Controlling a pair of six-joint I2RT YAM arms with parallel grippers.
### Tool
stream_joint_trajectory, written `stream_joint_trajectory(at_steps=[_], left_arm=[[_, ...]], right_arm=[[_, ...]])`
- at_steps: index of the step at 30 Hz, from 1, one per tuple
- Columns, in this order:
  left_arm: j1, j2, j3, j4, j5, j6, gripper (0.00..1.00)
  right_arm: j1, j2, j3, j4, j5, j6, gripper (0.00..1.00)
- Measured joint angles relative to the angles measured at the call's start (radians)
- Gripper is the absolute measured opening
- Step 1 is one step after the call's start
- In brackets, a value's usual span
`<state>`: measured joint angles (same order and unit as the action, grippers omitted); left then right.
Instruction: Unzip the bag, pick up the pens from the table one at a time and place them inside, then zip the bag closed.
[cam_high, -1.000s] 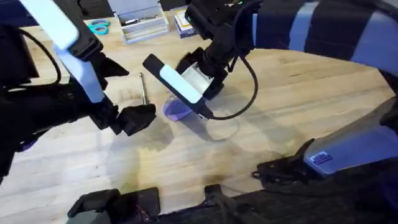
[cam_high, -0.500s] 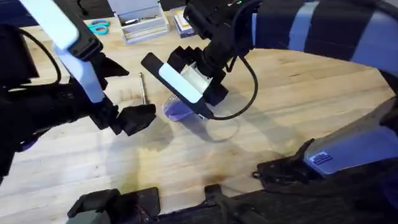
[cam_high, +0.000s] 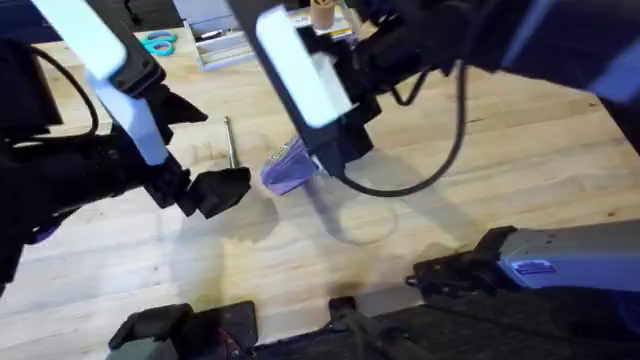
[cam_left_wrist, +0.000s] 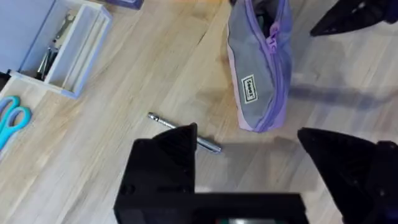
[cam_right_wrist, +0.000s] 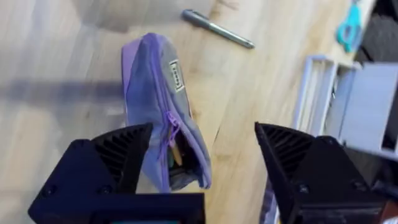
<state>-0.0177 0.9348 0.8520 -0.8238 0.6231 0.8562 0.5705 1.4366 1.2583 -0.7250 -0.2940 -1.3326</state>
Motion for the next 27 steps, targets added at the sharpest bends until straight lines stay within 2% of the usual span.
stream_joint_trajectory(at_steps=[6,9,10,11,16,18,21,27], left_arm=[[0.000,0.000,0.000,0.000,-0.014,0.000,0.994],[0.000,0.000,0.000,0.007,-0.036,-0.022,0.994],[0.000,0.000,0.000,0.040,-0.087,-0.097,0.993],[0.000,0.000,0.000,0.054,-0.108,-0.135,0.993],[0.000,0.000,0.000,0.107,-0.219,-0.363,0.994],[0.000,0.008,0.000,0.110,-0.253,-0.434,0.994],[0.000,0.048,0.000,0.110,-0.278,-0.493,0.994],[0.000,0.154,0.000,0.111,-0.303,-0.543,0.993]], right_arm=[[0.000,-0.101,0.000,-0.003,0.052,0.272,0.998],[0.000,-0.146,0.000,-0.008,0.103,0.427,0.998],[0.000,-0.183,0.000,-0.011,0.150,0.548,0.998],[0.000,-0.194,0.000,-0.013,0.159,0.578,0.998],[0.000,-0.226,0.000,-0.015,0.185,0.653,0.998],[0.000,-0.227,0.000,-0.015,0.190,0.667,0.998],[0.000,-0.227,0.000,-0.016,0.194,0.705,0.998],[0.000,-0.227,0.000,-0.017,0.197,0.859,0.998]])
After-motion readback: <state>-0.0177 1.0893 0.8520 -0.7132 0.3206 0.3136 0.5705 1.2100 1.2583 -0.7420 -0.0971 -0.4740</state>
